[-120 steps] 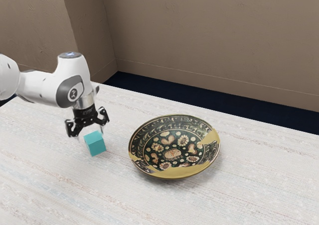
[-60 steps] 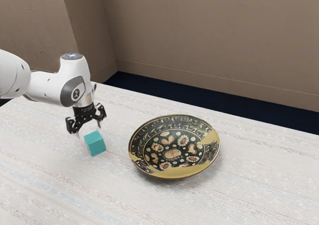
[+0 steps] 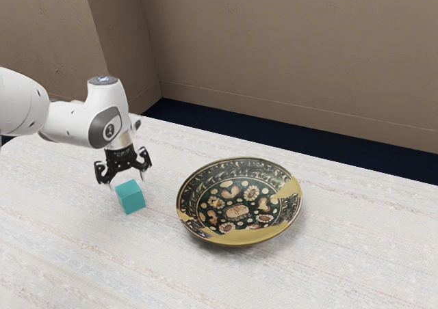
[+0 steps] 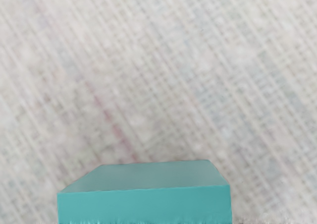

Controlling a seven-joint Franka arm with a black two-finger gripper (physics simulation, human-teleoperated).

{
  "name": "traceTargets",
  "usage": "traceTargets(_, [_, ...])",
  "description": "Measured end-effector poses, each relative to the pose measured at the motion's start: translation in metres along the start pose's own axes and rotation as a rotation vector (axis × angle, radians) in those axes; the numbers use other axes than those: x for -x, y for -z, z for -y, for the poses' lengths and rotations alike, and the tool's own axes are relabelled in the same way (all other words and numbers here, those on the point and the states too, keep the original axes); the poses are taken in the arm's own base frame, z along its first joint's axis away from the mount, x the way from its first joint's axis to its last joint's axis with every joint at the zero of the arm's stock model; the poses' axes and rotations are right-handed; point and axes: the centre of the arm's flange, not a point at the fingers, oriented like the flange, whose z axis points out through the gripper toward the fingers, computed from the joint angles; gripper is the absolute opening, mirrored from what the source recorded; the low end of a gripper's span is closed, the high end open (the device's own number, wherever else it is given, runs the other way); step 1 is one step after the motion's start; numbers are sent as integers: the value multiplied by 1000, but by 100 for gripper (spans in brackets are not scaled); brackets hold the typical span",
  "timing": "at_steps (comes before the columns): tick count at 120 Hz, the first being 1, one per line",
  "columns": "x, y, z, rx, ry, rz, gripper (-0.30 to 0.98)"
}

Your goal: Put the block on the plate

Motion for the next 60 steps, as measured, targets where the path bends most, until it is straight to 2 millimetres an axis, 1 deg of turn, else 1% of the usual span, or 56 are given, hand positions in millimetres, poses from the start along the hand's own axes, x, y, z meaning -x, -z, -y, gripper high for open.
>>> traceTargets(25, [4, -11, 2, -1, -27, 33, 69])
traceTargets(60, [3, -28, 1, 2, -36, 69, 69])
